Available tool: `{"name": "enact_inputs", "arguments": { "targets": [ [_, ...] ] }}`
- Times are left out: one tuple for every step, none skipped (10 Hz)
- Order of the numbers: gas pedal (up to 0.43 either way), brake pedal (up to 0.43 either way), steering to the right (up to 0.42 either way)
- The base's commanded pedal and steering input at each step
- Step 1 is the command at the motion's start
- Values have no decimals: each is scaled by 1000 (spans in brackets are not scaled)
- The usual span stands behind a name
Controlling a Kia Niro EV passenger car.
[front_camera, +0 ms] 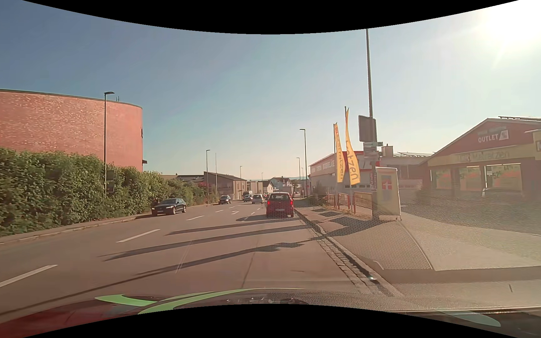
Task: Follow the waypoints while adhering to traffic rules and regulations
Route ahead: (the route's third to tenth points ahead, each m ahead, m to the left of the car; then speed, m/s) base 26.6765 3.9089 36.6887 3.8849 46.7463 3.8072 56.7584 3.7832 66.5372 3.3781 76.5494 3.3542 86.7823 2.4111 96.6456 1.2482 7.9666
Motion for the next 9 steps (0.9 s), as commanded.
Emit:
{"name": "enact_inputs", "arguments": {
  "targets": [
    [197, 0, -1],
    [197, 0, 0],
    [197, 0, 0],
    [197, 0, 0],
    [197, 0, 0],
    [197, 0, 0],
    [197, 0, 0],
    [197, 0, 0],
    [189, 0, 0]
  ]
}}
